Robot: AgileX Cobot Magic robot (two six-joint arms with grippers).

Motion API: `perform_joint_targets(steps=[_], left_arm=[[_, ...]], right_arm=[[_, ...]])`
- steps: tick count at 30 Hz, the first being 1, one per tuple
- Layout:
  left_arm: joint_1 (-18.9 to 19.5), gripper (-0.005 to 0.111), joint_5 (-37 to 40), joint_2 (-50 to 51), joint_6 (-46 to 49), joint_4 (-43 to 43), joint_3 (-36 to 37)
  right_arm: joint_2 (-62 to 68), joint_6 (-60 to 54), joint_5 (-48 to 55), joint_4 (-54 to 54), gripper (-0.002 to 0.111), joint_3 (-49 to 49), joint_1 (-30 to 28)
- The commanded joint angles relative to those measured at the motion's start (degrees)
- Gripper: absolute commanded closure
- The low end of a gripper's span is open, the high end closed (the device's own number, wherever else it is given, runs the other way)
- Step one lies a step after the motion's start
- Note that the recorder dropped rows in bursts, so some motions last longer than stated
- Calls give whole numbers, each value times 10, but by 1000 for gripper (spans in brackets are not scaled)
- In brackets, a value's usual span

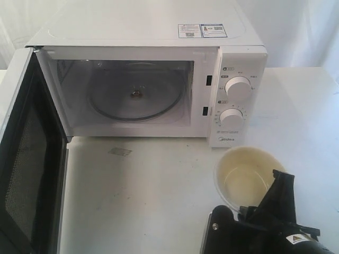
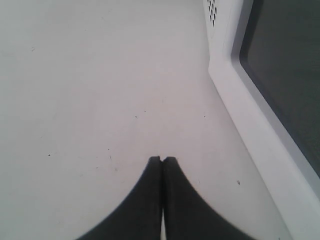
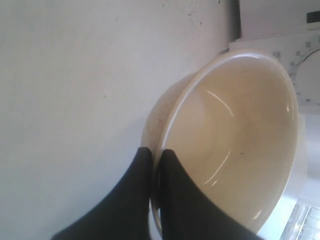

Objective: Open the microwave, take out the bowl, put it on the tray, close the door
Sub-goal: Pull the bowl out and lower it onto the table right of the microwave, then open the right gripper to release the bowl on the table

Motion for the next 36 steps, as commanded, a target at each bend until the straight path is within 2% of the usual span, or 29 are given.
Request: perform_joint_targets(steps=[1, 12, 18, 24, 32, 36], left_arm=[[2, 107, 1, -3, -1, 1, 2], [2, 107, 1, -3, -1, 1, 2], [2, 107, 1, -3, -1, 1, 2], [2, 107, 1, -3, -1, 1, 2], [2, 107, 1, -3, -1, 1, 2], [2, 107, 1, -3, -1, 1, 2]], right_arm=[[-14, -11, 1, -5, 108, -20, 1], [-17, -5, 132, -5, 108, -28, 1], [-17, 8, 144, -5, 108, -28, 1], [-29, 76, 242, -5, 108, -40, -39], [-36, 95, 274, -5, 108, -46, -76], [-37, 146, 314, -67, 108, -49, -126]])
